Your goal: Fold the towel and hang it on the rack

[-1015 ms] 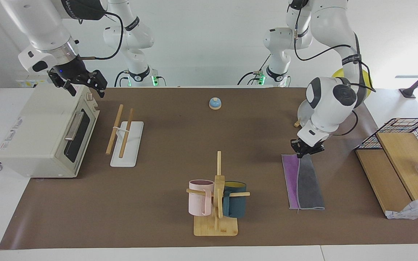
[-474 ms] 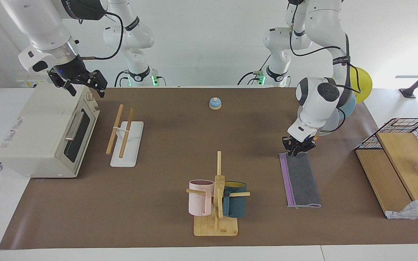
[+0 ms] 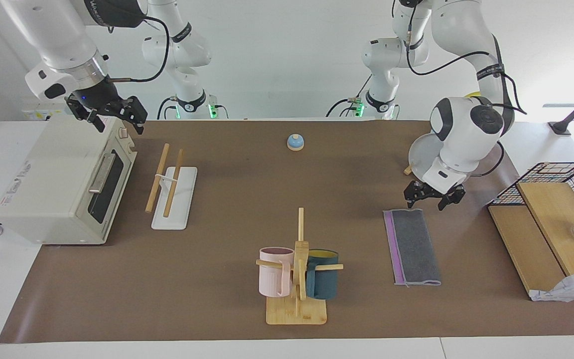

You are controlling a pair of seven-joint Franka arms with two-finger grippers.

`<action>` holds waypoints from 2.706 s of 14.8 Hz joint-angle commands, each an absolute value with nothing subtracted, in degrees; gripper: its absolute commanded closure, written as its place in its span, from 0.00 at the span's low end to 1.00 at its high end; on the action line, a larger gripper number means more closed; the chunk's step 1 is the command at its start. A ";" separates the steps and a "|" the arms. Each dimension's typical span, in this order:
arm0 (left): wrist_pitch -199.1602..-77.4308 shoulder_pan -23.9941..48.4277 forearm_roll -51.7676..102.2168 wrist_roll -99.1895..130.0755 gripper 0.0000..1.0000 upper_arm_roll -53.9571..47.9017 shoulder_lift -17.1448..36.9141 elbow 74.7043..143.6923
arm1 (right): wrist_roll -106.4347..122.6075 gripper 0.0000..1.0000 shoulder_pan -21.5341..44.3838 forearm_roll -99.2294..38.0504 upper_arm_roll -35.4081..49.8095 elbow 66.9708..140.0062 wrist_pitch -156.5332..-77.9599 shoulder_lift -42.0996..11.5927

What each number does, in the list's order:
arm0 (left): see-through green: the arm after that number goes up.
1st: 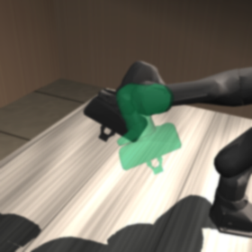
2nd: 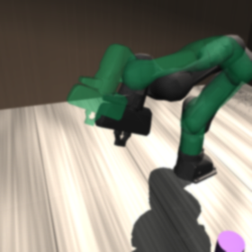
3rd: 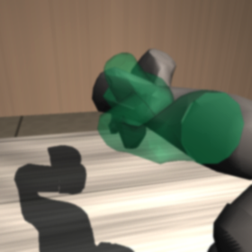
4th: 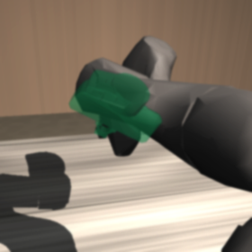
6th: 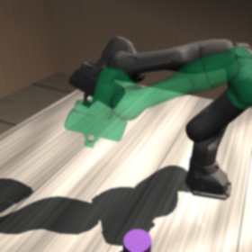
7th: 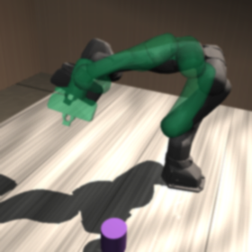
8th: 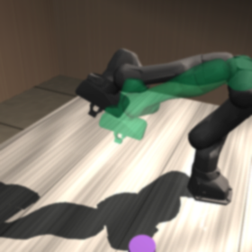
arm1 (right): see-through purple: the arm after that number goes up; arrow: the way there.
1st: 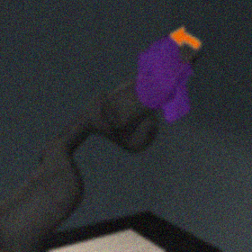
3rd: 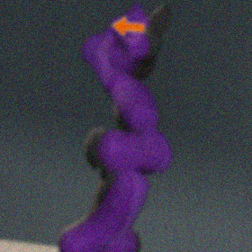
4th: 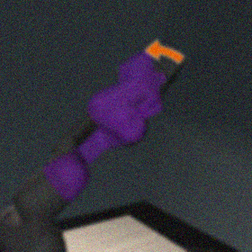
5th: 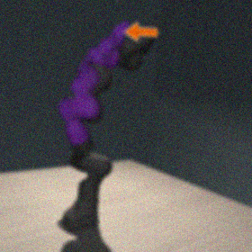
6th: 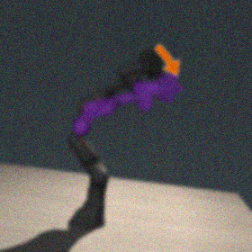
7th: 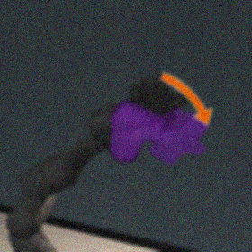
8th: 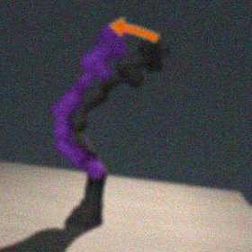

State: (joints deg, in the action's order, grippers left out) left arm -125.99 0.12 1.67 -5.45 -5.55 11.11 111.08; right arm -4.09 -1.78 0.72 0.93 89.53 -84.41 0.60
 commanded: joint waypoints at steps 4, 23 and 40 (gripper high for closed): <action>-128.22 -5.19 11.75 -15.73 0.00 -6.15 20.47 106.88 | -2.72 0.00 -2.46 -0.35 1.14 90.79 -84.64 1.76; -125.61 -5.18 15.56 -22.67 0.16 -6.59 26.90 101.51 | -2.72 0.00 -2.46 -0.35 1.14 90.79 -84.64 1.76; -125.15 -4.83 15.21 -23.03 0.48 -6.24 25.58 104.94 | -2.72 0.00 -2.46 -0.35 1.14 90.79 -84.64 1.76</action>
State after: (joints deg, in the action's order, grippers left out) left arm -125.68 -5.00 15.83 -22.44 -6.17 26.44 102.60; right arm -4.09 -1.78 0.72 0.93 89.53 -84.41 0.61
